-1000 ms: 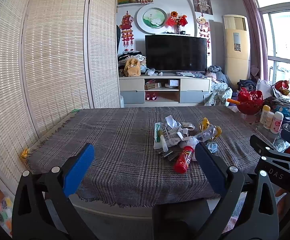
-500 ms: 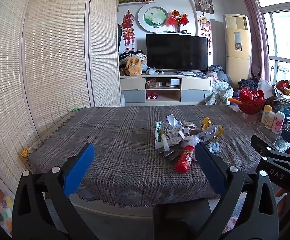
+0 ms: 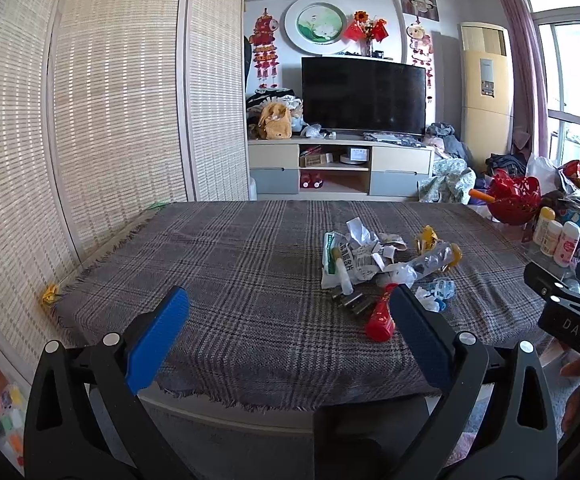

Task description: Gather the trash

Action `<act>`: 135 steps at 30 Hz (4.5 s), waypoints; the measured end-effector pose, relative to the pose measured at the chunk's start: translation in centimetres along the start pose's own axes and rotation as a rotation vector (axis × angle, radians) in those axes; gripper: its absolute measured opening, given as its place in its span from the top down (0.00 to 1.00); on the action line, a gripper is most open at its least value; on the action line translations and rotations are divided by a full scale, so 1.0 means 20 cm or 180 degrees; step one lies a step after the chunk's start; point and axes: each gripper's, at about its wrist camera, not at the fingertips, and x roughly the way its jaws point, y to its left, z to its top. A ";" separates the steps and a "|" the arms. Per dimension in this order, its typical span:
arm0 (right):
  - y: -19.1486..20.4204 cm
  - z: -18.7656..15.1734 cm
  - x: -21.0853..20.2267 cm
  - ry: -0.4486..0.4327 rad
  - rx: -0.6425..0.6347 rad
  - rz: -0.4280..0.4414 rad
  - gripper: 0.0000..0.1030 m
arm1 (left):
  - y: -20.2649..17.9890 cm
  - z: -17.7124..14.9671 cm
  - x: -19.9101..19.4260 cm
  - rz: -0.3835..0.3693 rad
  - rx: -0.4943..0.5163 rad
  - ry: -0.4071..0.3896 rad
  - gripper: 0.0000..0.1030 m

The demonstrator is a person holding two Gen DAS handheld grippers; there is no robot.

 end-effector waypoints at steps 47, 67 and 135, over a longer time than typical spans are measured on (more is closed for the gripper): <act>-0.13 -0.11 0.72 0.0774 0.0135 0.0249 0.07 | -0.39 -0.28 0.82 -0.1126 0.0627 0.0905 0.33; 0.15 -0.13 0.71 0.0848 -0.0132 0.0875 0.37 | -0.32 -0.29 0.88 -0.1073 0.0651 0.0877 0.69; 0.04 -0.92 0.54 0.2076 -0.0124 0.1207 0.79 | -0.36 -1.06 0.58 -0.1215 0.0308 0.2059 0.69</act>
